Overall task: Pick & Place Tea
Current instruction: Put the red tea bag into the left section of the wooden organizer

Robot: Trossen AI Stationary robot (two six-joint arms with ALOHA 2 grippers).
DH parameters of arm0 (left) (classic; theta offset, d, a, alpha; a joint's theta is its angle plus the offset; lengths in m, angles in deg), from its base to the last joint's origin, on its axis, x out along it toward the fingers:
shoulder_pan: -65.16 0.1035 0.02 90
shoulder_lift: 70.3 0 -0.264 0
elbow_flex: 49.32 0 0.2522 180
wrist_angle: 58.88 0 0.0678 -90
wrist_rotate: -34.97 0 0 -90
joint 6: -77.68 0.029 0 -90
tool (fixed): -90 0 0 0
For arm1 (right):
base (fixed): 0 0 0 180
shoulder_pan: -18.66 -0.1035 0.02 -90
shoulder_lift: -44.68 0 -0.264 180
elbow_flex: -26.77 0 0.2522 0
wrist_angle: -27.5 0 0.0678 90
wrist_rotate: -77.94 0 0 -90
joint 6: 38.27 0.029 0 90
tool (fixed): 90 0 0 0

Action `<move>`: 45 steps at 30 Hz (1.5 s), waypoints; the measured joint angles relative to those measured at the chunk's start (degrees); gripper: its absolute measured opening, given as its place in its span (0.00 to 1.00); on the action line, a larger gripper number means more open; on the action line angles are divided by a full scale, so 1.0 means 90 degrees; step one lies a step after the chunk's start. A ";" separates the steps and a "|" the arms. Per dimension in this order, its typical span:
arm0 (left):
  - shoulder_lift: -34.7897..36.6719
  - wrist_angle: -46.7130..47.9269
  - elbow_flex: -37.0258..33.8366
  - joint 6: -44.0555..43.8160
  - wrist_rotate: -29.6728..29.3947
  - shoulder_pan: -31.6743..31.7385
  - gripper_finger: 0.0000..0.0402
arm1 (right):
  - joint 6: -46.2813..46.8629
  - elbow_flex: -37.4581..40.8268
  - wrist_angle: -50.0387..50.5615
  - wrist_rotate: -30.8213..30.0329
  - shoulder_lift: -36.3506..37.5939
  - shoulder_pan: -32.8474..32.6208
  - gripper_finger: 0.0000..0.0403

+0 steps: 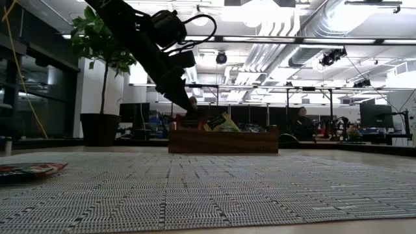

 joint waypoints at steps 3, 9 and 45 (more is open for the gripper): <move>0.0000 -0.0040 0.0002 0.0001 0.0015 -0.0002 0.31 | 0.0147 0.0000 0.0151 0.0001 0.0000 0.0000 0.59; 0.0482 0.0087 0.0024 0.0165 -0.0002 0.0091 0.42 | 0.0841 0.0000 0.0955 0.0125 0.0000 0.0002 0.59; 0.1416 0.4944 0.0009 -0.8418 -0.4481 -0.6692 0.42 | 0.1025 -0.2114 0.4237 0.1926 -0.3382 -0.1354 0.58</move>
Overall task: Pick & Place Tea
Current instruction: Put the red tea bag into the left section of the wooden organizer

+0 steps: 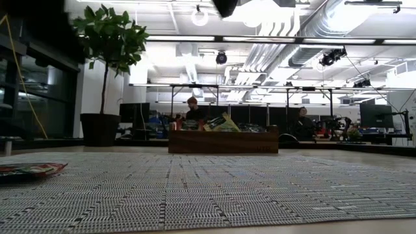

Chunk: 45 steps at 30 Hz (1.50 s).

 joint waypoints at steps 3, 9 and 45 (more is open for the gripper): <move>-0.0333 0.0491 -0.0002 -0.1225 0.0020 -0.0582 0.42 | -0.0002 -0.0338 0.0209 0.0128 -0.0488 -0.0004 0.58; -0.0814 0.0802 -0.0002 -0.2625 0.0036 -0.1473 0.42 | -0.0048 -0.0933 0.0243 0.0219 -0.1396 -0.0004 0.56; -0.2373 -0.1976 -0.0005 -0.2401 0.0331 -0.1990 0.42 | 0.0398 -0.1723 -0.0379 0.1588 -0.3563 0.0092 0.00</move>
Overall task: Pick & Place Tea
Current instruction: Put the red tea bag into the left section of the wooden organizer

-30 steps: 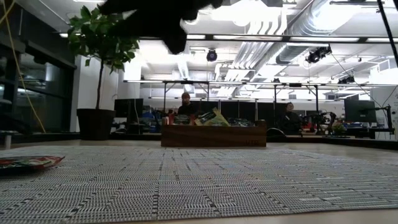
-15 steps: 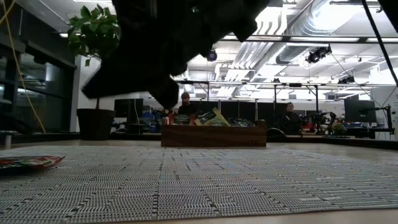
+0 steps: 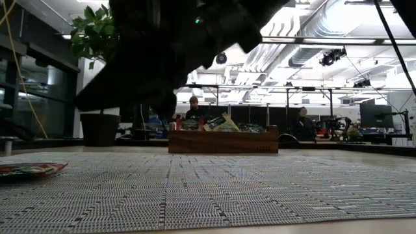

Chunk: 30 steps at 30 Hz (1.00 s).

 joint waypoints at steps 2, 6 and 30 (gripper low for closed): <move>0.0000 0.0003 0.0000 0.0000 0.0044 0.0000 0.42 | -0.0100 -0.0285 0.0064 0.0108 -0.0250 0.0004 0.00; 0.0002 0.0016 0.0000 -0.0003 0.0166 0.0000 0.42 | -0.0087 -0.0910 0.0492 0.0049 -0.0684 0.0038 0.00; 0.0002 -0.0012 -0.0002 -0.0050 0.0340 0.0000 0.42 | -0.0446 -0.1071 0.0908 0.0151 -0.0984 0.0239 0.00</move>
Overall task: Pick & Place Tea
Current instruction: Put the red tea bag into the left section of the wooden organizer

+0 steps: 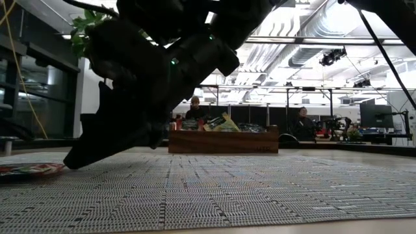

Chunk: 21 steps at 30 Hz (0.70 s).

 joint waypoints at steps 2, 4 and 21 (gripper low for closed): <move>0.0000 0.0000 0.0000 -0.0002 0.0000 0.0000 0.42 | 0.0001 0.0000 -0.0003 0.0001 0.0000 0.0000 0.00; 0.0002 0.0000 0.0000 -0.0019 0.0002 0.0000 0.42 | 0.0001 0.0000 0.0003 0.0004 0.0000 -0.0002 0.00; 0.0002 -0.0005 0.0000 -0.0022 0.0007 0.0000 0.42 | 0.0001 -0.0005 -0.0776 0.0244 0.0040 -0.0016 0.00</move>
